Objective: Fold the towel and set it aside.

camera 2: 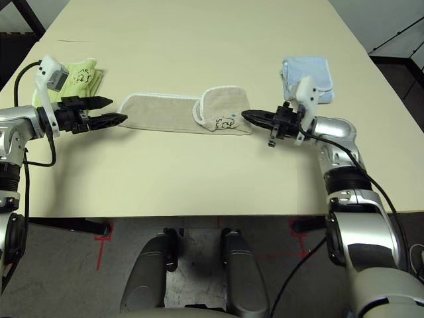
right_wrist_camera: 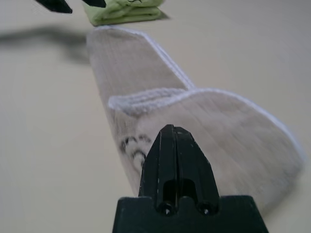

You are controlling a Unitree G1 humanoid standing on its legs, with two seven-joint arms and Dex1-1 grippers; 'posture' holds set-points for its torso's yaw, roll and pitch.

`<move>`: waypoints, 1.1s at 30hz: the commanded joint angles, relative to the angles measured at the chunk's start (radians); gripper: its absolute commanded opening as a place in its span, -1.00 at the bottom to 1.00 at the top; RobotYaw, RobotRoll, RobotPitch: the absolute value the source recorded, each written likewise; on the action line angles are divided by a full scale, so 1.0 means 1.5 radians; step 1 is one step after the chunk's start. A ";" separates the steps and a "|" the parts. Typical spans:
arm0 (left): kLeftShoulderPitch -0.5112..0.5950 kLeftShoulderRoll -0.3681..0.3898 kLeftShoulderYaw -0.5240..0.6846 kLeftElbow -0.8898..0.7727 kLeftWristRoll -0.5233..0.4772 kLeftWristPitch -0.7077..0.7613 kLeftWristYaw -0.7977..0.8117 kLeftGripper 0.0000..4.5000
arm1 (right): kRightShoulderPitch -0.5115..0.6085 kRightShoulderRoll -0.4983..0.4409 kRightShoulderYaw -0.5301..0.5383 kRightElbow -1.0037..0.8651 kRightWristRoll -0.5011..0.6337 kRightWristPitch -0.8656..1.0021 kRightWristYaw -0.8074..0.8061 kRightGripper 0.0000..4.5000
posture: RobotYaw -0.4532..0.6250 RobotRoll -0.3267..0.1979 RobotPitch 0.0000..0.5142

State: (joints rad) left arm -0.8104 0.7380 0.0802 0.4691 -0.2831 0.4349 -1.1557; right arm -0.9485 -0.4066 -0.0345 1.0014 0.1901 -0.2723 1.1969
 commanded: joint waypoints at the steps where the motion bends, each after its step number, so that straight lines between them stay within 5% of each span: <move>1: 0.013 -0.004 -0.006 -0.025 -0.008 -0.055 -0.033 1.00 | -0.028 0.025 0.019 0.092 -0.045 -0.024 -0.038 -0.98 | 0.19 0.25 -0.21; 14: 0.026 -0.004 -0.019 0.029 0.000 -0.212 -0.147 1.00 | -0.071 0.069 0.025 0.180 -0.115 0.021 -0.110 -0.98 | 0.20 0.25 -0.17; 24: -0.021 -0.028 -0.025 0.123 0.007 -0.291 -0.189 1.00 | -0.099 0.038 -0.056 0.136 -0.033 0.027 -0.033 -0.98 | 0.10 0.25 -0.18; 33: -0.038 -0.041 -0.029 0.143 0.011 -0.298 -0.191 1.00 | -0.123 0.054 -0.054 0.177 -0.078 0.043 -0.245 -0.98 | 0.15 0.25 -0.17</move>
State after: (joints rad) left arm -0.8598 0.6773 0.0479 0.6807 -0.2739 -0.0099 -1.4298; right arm -1.1328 -0.3320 -0.1264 1.2423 0.0947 -0.2254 0.8796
